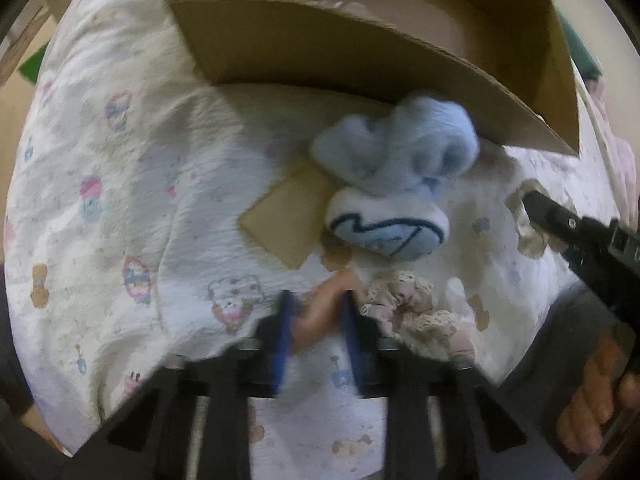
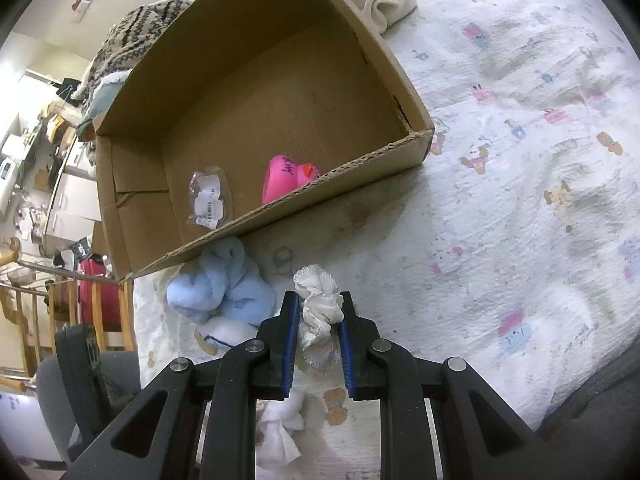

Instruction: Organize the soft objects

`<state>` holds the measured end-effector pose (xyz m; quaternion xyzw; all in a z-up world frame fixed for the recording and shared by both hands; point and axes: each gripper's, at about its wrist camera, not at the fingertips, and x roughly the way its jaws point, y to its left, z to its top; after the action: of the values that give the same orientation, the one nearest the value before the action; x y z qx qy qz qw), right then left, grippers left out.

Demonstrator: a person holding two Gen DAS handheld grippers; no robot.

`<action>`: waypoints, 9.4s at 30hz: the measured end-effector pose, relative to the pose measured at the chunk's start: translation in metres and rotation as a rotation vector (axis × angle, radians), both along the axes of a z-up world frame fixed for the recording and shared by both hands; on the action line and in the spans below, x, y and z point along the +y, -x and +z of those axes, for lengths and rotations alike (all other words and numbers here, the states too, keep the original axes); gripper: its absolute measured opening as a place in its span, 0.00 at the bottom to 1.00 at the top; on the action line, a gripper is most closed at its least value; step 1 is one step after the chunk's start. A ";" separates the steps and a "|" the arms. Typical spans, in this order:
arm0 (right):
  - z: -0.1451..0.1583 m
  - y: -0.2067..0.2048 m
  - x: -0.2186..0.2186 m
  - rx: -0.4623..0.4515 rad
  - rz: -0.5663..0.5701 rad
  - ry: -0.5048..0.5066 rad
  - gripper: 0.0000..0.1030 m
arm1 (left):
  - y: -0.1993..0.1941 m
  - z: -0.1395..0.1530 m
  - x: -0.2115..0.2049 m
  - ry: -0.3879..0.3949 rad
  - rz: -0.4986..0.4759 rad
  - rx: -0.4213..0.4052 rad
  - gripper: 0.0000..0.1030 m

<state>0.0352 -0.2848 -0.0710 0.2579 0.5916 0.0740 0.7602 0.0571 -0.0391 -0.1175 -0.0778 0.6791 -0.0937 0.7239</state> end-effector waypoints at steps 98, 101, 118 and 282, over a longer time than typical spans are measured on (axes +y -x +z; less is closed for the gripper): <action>0.034 -0.082 0.038 -0.162 0.113 0.112 0.20 | -0.097 0.092 -0.010 -0.125 -0.070 -0.504 0.07; 0.031 -0.083 0.037 -0.150 0.108 0.110 0.20 | -0.097 0.090 -0.011 -0.123 -0.074 -0.498 0.07; 0.029 -0.085 0.042 -0.150 0.122 0.108 0.21 | -0.096 0.089 -0.014 -0.113 -0.078 -0.488 0.08; 0.007 0.017 -0.019 0.012 -0.075 -0.039 0.26 | 0.047 0.005 -0.096 -0.059 -0.369 -0.111 0.08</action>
<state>0.0177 -0.3034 -0.0644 0.2953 0.5844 0.0554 0.7537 0.0105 -0.1350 -0.1128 0.0744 0.6432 -0.2089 0.7329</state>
